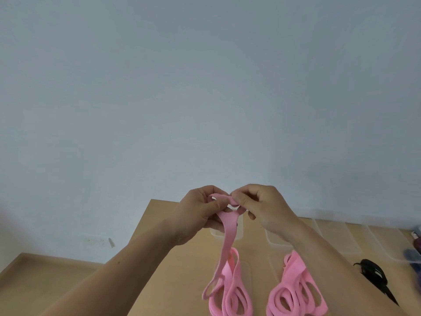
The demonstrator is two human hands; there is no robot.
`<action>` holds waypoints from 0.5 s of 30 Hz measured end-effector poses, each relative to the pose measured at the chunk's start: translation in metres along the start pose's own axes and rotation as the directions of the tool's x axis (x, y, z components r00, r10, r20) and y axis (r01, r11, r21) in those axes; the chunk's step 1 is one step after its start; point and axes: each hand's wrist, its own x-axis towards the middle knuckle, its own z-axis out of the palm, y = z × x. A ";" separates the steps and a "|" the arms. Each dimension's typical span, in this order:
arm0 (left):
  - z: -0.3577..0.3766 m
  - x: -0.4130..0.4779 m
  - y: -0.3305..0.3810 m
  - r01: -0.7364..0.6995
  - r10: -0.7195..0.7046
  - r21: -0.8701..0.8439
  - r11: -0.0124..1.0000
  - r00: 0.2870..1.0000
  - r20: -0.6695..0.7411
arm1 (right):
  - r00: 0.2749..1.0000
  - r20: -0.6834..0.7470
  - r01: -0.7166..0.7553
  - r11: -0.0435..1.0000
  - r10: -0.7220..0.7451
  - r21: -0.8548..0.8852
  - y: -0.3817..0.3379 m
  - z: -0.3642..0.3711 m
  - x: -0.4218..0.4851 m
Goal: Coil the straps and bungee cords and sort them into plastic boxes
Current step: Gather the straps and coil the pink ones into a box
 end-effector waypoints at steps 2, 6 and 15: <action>0.001 -0.001 -0.001 -0.020 0.020 0.009 1.000 1.000 -0.001 | 0.999 0.049 -0.017 1.000 0.018 -0.016 0.000 0.001 -0.002; 0.000 -0.002 -0.003 0.002 -0.002 -0.031 1.000 1.000 -0.001 | 0.998 0.012 0.058 0.993 -0.057 -0.105 0.002 0.003 -0.002; -0.005 -0.005 0.001 0.234 -0.231 -0.018 0.972 0.967 0.110 | 0.953 -0.118 0.250 0.945 -0.278 -0.209 0.007 0.011 -0.004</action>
